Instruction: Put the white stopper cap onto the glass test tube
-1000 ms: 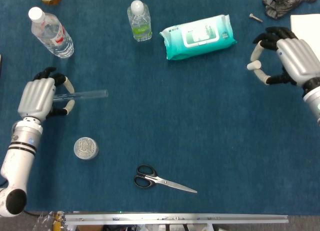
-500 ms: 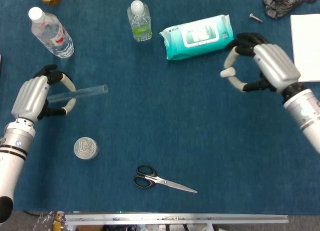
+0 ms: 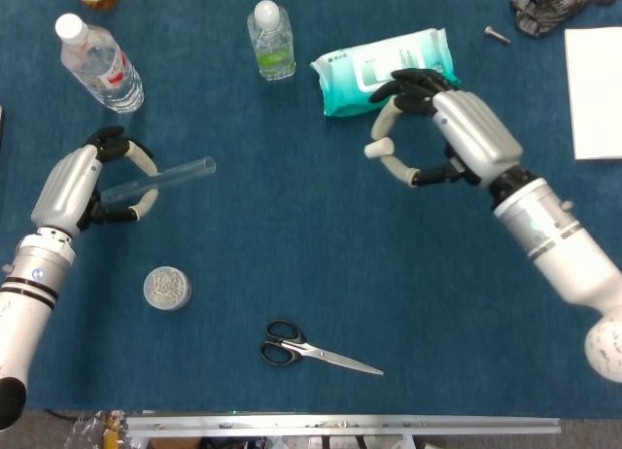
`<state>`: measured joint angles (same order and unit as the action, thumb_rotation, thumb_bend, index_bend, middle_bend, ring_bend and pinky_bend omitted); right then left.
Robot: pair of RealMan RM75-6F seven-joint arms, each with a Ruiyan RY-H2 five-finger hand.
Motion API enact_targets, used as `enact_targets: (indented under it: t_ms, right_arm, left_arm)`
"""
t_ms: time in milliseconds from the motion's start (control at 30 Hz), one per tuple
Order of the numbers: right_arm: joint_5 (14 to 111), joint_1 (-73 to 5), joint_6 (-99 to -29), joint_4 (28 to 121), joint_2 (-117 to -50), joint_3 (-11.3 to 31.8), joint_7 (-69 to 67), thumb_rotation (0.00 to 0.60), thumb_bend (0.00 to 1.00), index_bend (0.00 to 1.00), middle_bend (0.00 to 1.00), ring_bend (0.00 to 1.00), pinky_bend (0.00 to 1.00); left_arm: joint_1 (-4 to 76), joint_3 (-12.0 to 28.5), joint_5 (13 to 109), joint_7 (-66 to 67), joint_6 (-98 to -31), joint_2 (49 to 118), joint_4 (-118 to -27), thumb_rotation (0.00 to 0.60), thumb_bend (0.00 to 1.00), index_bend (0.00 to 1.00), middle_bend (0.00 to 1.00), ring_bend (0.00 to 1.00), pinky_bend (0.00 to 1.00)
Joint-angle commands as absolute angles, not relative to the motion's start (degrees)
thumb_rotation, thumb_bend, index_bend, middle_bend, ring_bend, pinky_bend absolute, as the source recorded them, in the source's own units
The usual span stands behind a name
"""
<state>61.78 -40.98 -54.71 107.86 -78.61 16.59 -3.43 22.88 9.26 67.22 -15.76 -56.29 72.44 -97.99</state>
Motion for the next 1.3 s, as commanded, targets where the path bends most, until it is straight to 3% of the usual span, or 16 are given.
enact_targets:
  t_ms: [33,533,1300]
  right_arm:
    - [60.0,-42.2,-54.8,107.96,-80.13,17.32,-2.2,0.6,0.3,0.57,0.3,0.12,0.09]
    - [49.25,-48.92,-56.32,108.04,-88.4,19.82,6.18,0.6,0.3,0.57,0.3,0.12,0.09]
    - [42.71,-52.56,-56.8,104.11,-95.17,22.14,6.13,0.6,0.3,0.57,0.3,0.12,0.09]
  left_arm:
    - [23.11,9.58,67.33,-16.91,-55.81,72.16,-98.12,0.6,0.33,0.64,0.33,0.11,0.14]
    - [23.28,9.53,66.89,-18.78,-55.58,72.77,-98.04,0.6,0.33,0.64,0.33,0.11,0.14]
    - [23.14,8.64,67.65,-22.12,-54.45,73.11,-98.13,0.6,0.33,0.64,0.33,0.11,0.14]
